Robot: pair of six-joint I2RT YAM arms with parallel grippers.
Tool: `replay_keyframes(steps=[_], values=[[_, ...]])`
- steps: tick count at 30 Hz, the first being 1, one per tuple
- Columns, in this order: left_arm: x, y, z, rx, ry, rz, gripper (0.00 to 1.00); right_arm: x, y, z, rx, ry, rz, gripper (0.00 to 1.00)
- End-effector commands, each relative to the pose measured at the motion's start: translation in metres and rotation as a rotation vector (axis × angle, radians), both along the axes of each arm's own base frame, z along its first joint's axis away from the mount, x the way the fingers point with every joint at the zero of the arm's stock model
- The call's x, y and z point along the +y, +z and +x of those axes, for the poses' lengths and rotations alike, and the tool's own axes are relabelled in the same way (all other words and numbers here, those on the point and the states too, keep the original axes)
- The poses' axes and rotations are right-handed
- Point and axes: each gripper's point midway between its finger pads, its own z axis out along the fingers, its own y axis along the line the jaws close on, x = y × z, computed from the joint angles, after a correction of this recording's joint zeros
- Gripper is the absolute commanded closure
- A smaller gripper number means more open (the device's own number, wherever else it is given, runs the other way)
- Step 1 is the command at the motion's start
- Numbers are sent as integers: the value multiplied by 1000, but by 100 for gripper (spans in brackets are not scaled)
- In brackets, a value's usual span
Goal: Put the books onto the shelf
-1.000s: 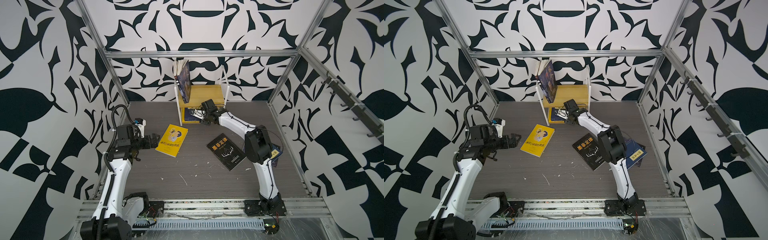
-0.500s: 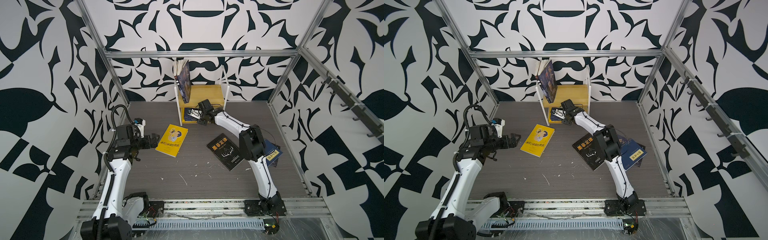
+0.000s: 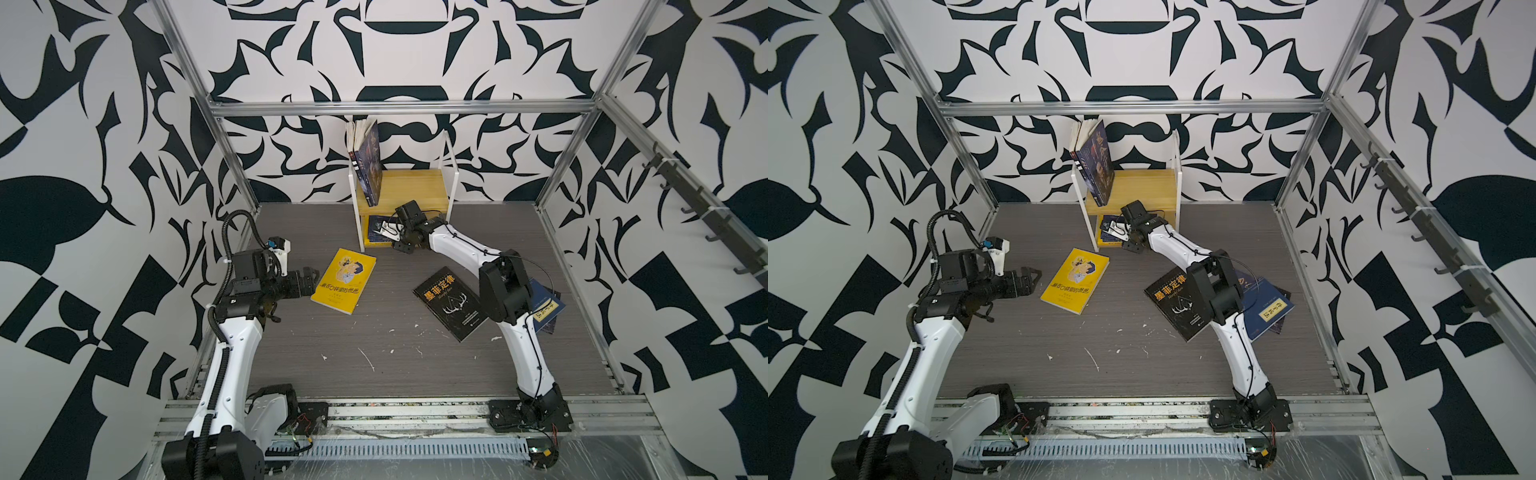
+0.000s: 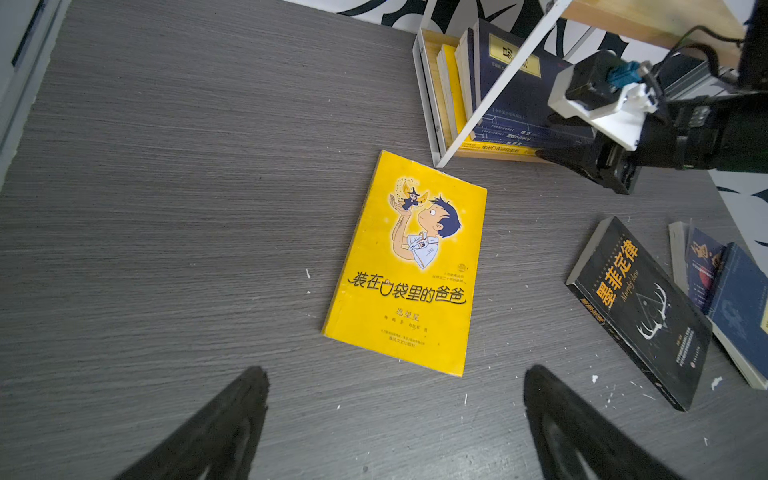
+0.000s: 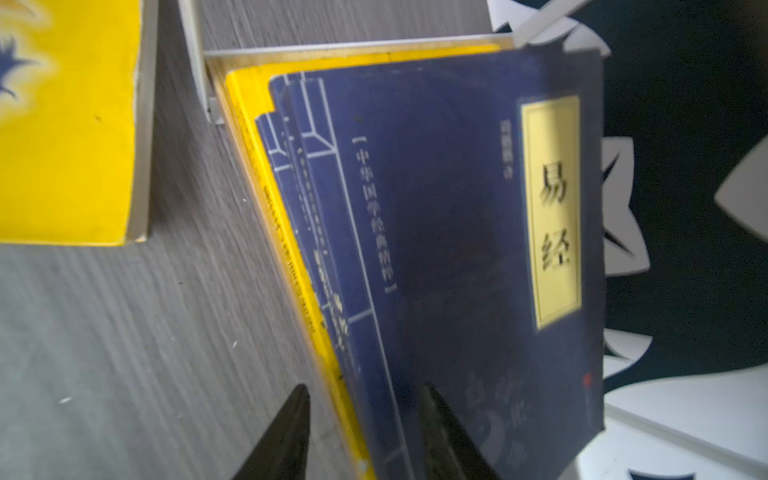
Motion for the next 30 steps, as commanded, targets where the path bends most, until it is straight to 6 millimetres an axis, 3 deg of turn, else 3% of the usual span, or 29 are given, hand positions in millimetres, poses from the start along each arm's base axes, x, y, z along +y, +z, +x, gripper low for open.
replay_keyframes(steps=[1, 6, 10, 15, 19, 25, 30], values=[[-4, -8, 0, 24, -17, -25, 1, 4, 86, -18, -72, -51, 173, 50], [-9, -9, 7, 44, -37, -45, 1, -11, 115, -54, -65, -171, 342, 43], [-23, -11, 10, 88, -65, -117, 1, -41, 113, -84, -23, -367, 476, 36], [-54, -19, 11, 146, -134, -203, 1, -83, 76, -120, 129, -574, 523, 30], [-60, -35, 22, 180, -155, -123, 0, -110, 54, -138, 189, -717, 593, 26], [-47, -72, 57, 328, -55, -76, 0, -90, 32, -163, 382, -861, 859, 24], [-39, -96, 76, 441, -38, -33, 1, -54, 22, -175, 477, -959, 1024, 25]])
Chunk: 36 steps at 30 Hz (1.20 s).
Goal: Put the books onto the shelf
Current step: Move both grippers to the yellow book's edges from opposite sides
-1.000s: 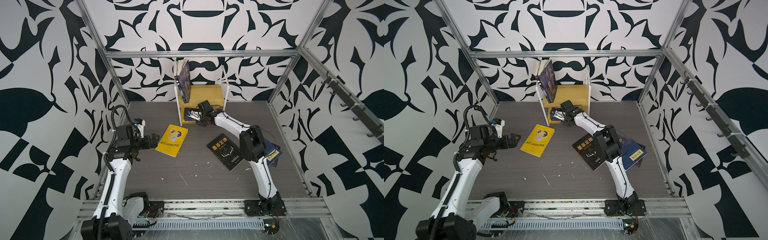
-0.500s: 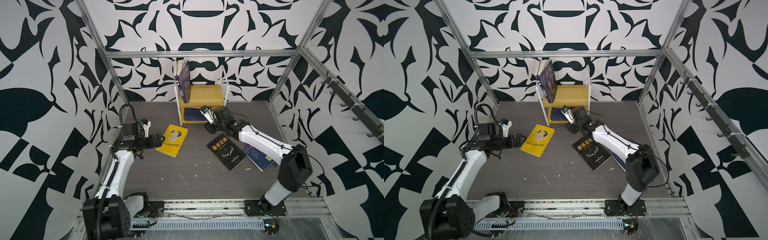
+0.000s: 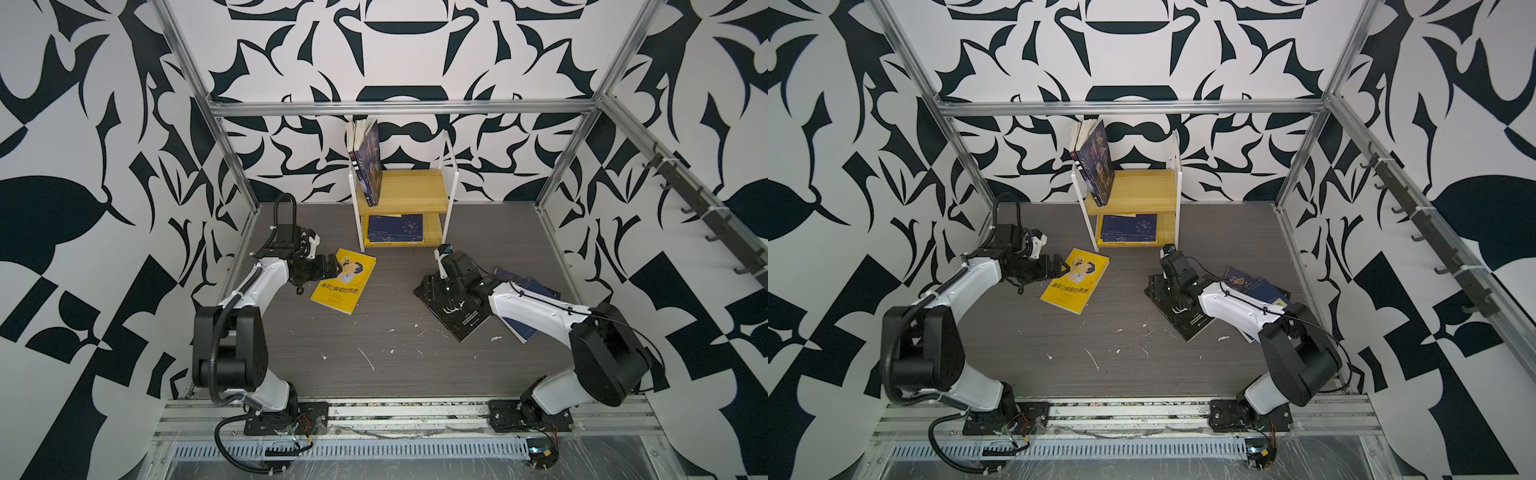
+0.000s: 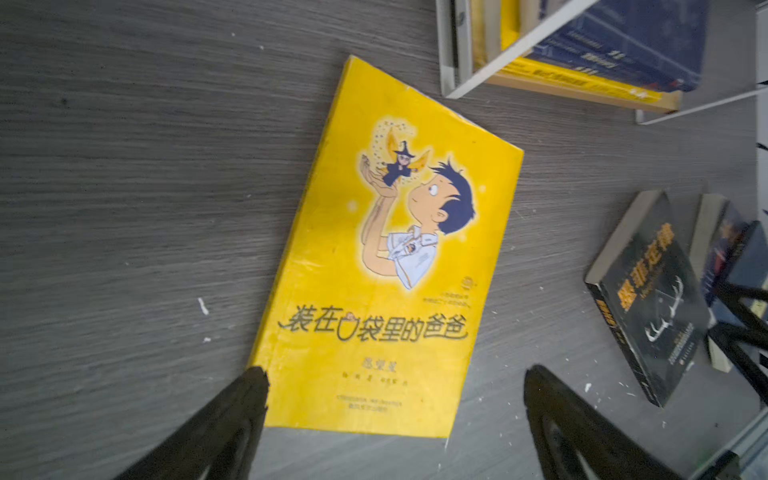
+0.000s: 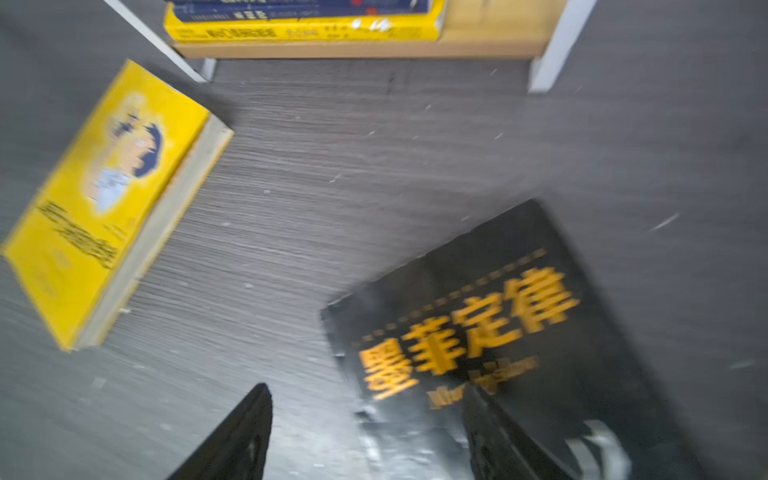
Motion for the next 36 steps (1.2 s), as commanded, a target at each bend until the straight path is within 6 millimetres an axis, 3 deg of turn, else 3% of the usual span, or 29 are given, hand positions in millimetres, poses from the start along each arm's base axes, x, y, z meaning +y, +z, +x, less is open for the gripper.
replay_keyframes(steps=[1, 8, 15, 20, 23, 28, 31, 36], values=[[10, -11, 5, 75, 21, 41, 2, 38, 26, 8, -13, -138, 256, 26], [19, -44, 20, 202, 32, 61, 6, 103, 22, 9, 15, -136, 356, 28], [9, -69, 13, 304, 30, 4, 11, 153, 5, 15, 108, -124, 474, 31], [-2, -73, -8, 347, 90, -65, 21, 166, -3, 17, 136, -119, 504, 32], [-14, -75, -28, 369, 80, -97, 20, 165, -2, 18, 130, -112, 495, 31], [-33, -77, -60, 410, 56, -167, 21, 158, -18, 24, 172, -112, 461, 32], [-34, -79, -62, 418, 59, -168, 21, 157, -25, 30, 174, -111, 451, 32], [-31, -82, -49, 419, 62, -144, 21, 167, -34, 42, 195, -81, 445, 32]])
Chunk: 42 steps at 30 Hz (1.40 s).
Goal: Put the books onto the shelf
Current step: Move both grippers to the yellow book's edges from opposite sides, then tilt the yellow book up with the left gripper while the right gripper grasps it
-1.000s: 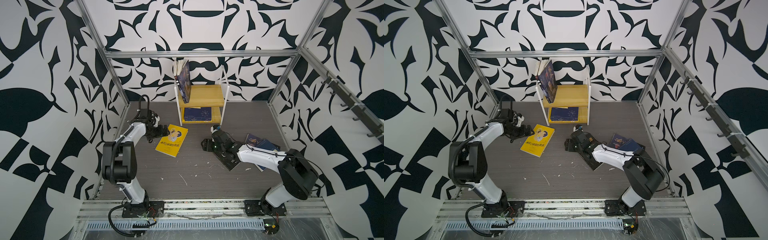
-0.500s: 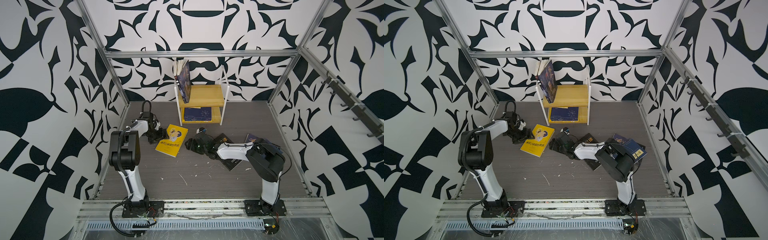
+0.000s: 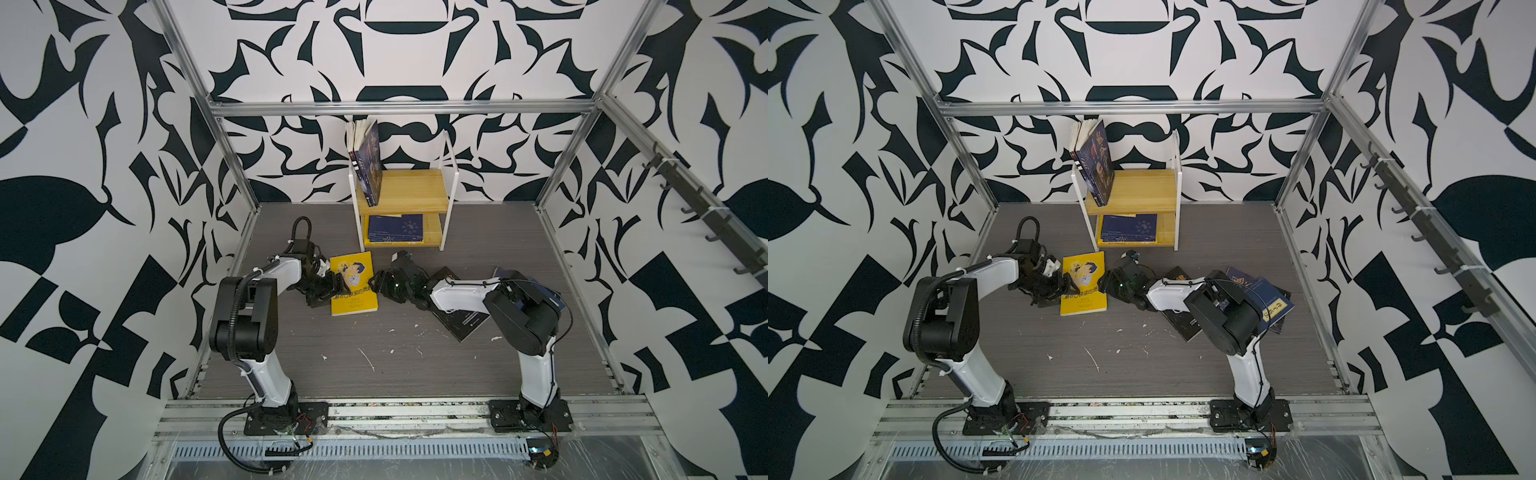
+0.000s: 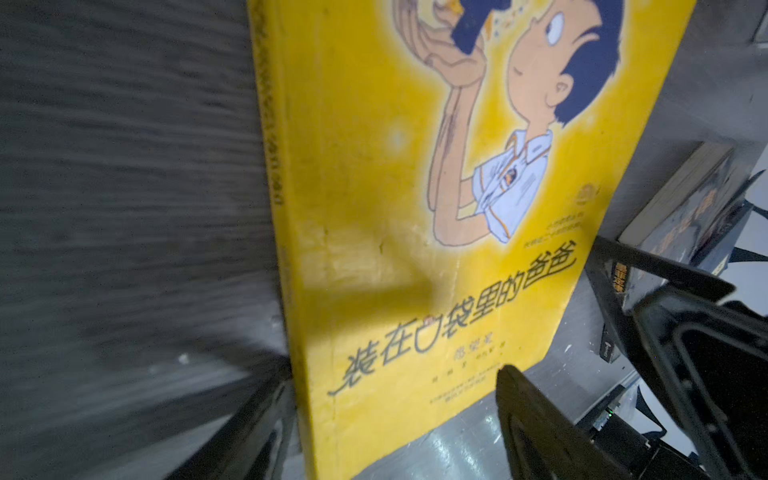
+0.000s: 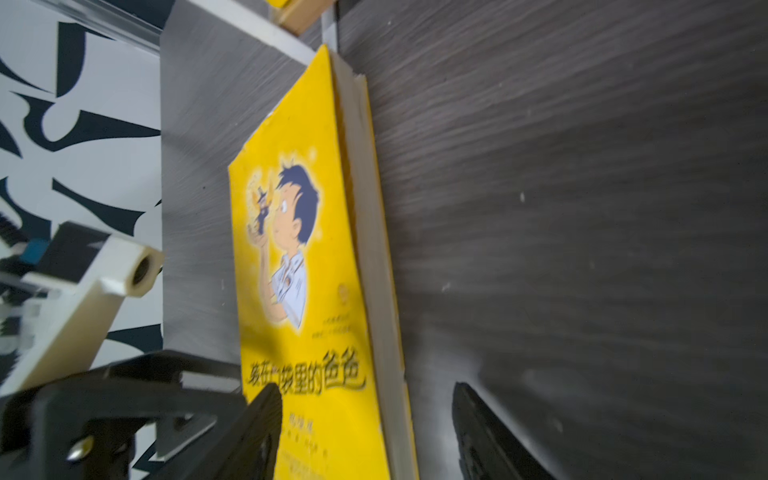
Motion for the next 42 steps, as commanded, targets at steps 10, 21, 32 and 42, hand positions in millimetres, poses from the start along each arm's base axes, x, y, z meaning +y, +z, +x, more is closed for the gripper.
replay_keyframes(steps=[10, 21, 32, 42], values=[[1, -27, -1, 112, 48, 2, 44, 36, 38, 13, -57, 108, 95, 54], [-7, -25, -8, 115, 54, -36, 49, 47, 91, -3, -134, 190, 183, 58], [-8, -21, -11, 92, 58, -43, 50, 57, 68, -2, -94, 196, 193, 60], [-6, -8, -11, 49, 54, -36, 41, 50, 83, -6, -154, 228, 185, 93]])
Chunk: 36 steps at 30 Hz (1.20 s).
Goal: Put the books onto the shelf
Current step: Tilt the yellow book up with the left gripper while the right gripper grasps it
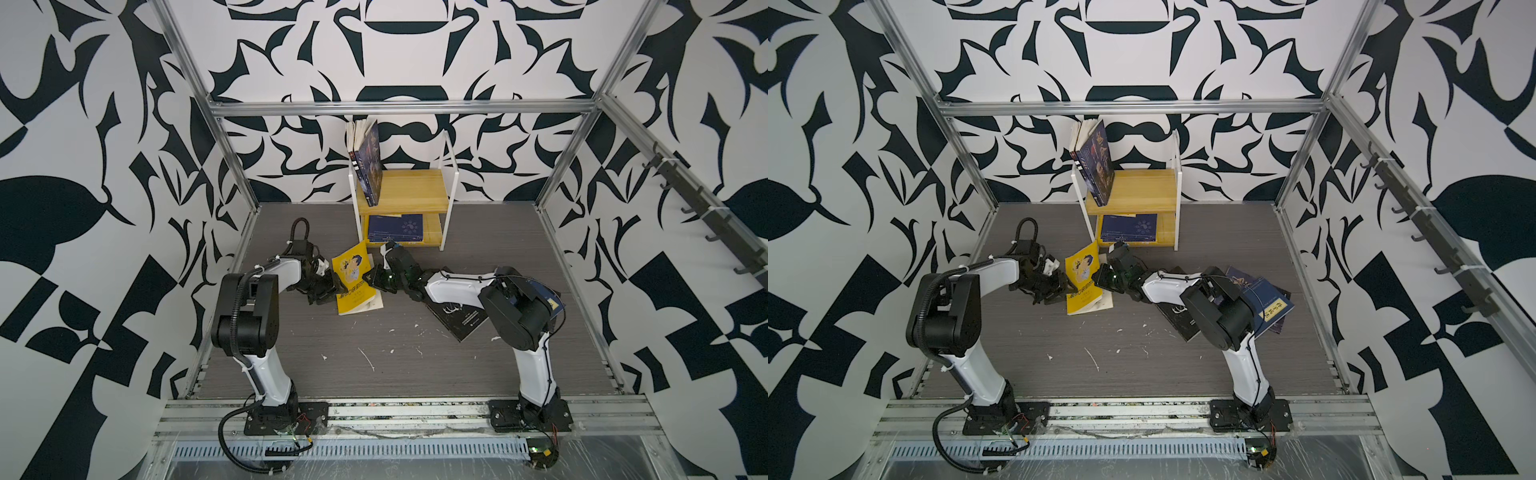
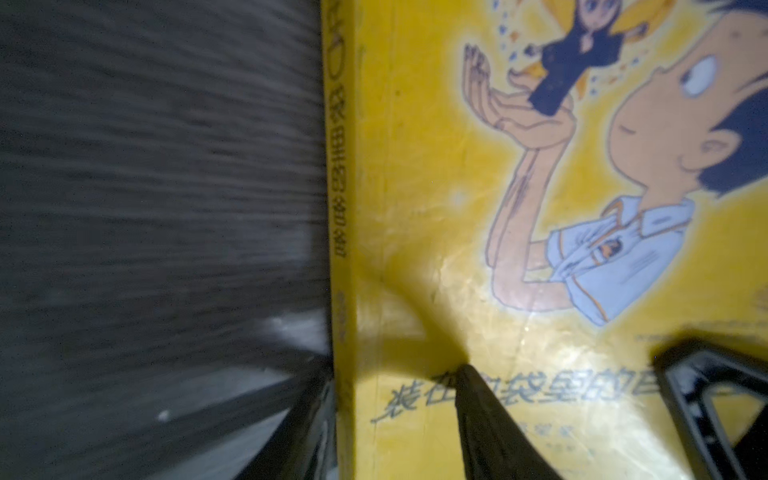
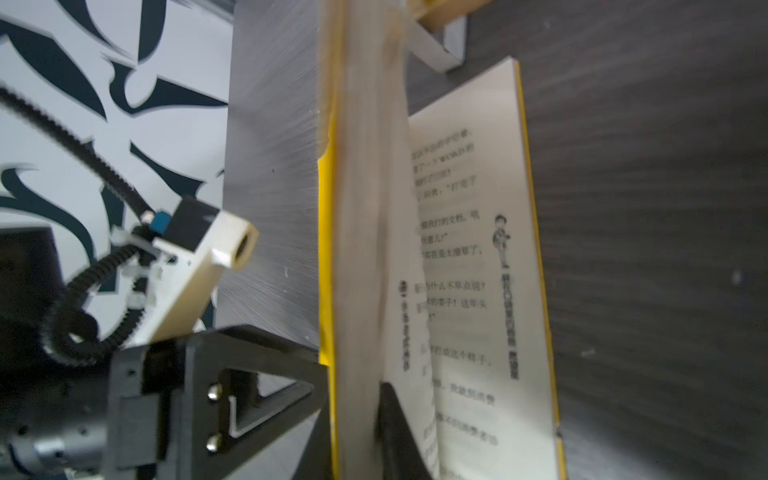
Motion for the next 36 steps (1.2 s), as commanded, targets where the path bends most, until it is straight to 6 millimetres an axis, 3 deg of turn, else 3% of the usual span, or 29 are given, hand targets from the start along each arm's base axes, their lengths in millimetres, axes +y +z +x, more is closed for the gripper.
replay_keyframes(steps=[1, 7, 12, 19, 26, 28, 32, 34, 36], values=[[1, 0, -17, 26, -14, 29, 35, 11, 54, -10, -115, 79, 89, 96], [27, 43, -4, -151, 28, 85, 13, -3, 78, -31, -204, 177, 120, 98], [52, 90, 7, -323, 100, 66, 2, -18, 120, -56, -307, 255, 256, 99], [24, 154, 0, -577, 33, -156, 1, -26, 168, -82, -385, 338, 350, 99], [15, 178, -8, -635, 21, -274, 0, -28, 196, -91, -427, 351, 453, 100], [12, 184, -8, -632, 19, -313, 4, -25, 195, -90, -406, 352, 469, 100], [2, 205, -9, -653, -26, -420, 24, -19, 187, -88, -388, 359, 481, 98], [0, 211, -12, -641, -28, -453, 30, -18, 179, -84, -376, 348, 454, 95], [-2, 216, -17, -634, -34, -473, 47, -20, 172, -82, -380, 339, 413, 87]])
